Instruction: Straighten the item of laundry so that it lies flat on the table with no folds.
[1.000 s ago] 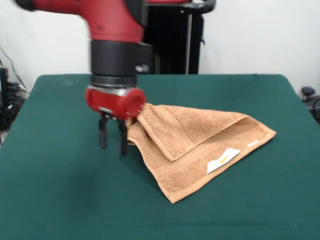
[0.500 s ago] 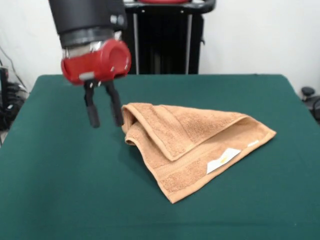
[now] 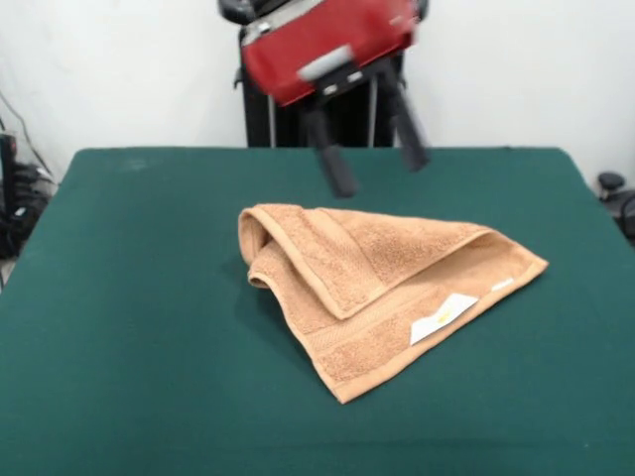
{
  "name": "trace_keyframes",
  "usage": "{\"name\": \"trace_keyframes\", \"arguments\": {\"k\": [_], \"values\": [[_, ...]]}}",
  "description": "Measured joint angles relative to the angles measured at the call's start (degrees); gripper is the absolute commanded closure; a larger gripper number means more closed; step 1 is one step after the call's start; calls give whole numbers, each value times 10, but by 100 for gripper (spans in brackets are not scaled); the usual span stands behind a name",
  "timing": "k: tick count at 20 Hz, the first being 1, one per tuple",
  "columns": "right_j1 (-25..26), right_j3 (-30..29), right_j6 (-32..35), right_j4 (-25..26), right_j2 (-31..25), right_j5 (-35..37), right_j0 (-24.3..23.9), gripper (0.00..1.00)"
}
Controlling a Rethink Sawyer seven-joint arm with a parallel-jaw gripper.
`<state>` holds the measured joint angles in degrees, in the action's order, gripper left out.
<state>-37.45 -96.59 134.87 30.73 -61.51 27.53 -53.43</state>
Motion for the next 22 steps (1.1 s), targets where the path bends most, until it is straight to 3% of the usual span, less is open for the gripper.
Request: {"name": "trace_keyframes", "arguments": {"k": [8, 22], "values": [[44, -11, -4, 4, -54, 0, -1, 0], [148, -16, -4, 70, -61, 0, -31, 0]]}}
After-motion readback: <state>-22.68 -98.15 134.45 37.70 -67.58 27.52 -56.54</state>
